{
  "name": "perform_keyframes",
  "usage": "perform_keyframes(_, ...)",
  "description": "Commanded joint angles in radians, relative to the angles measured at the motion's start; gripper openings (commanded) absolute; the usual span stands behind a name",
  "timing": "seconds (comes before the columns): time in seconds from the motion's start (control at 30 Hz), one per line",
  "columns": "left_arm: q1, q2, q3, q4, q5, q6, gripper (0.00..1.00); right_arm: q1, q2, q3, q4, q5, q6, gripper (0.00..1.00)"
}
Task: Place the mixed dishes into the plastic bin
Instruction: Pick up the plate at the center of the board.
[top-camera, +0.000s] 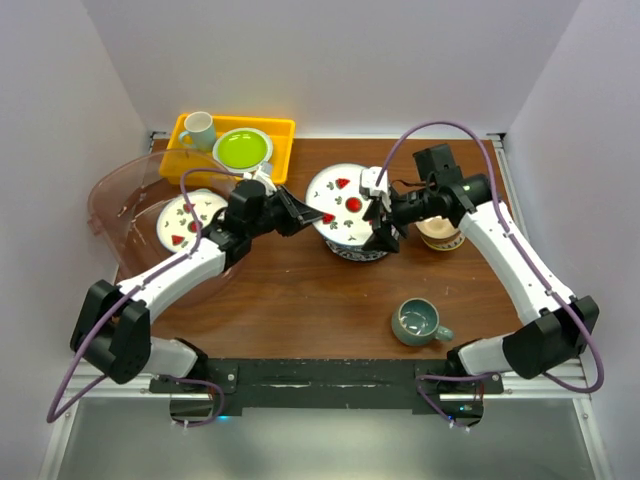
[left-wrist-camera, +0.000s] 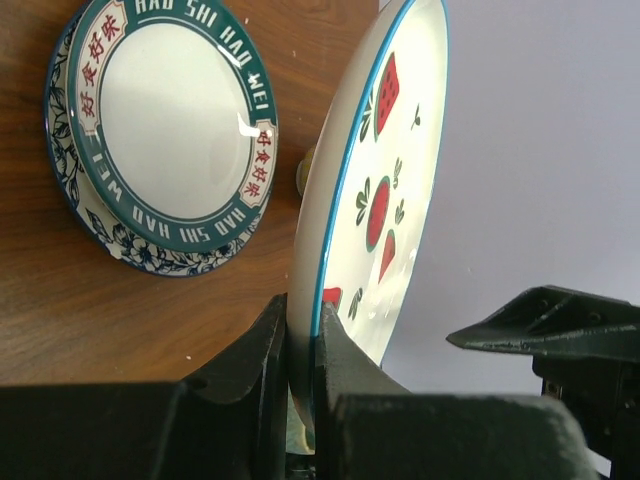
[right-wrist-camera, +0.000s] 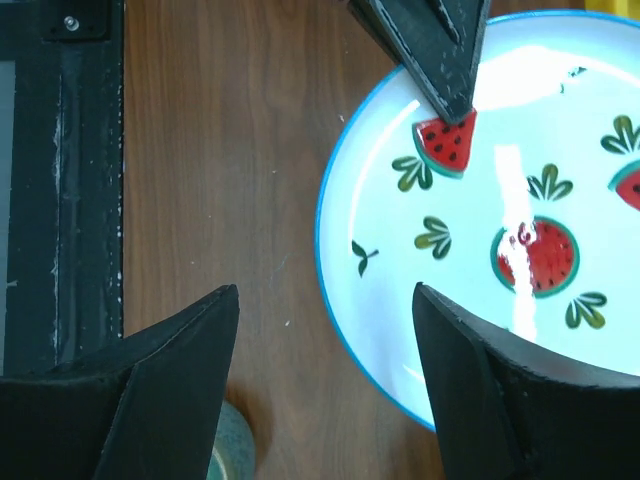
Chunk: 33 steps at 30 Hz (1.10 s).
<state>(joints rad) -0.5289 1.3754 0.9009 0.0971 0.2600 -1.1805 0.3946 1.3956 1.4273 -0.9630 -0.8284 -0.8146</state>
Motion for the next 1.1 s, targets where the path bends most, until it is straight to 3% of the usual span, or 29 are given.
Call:
perform_keyframes(0.0, 0.021, -0.101, 0.015, 0.165, 0.059, 0.030, 0.00, -0.051, -0.041, 0.067, -0.066, -0.090, -0.015, 0.75)
perform_keyframes(0.57, 0.162, -0.283, 0.001, 0.084, 0.110, 0.091, 0.00, -0.221, -0.033, 0.113, -0.031, -0.204, 0.092, 0.79)
perform_keyframes(1.07, 0.323, -0.368, 0.046, -0.011, 0.193, 0.145, 0.00, -0.278, -0.029, 0.065, 0.072, -0.202, 0.213, 0.80)
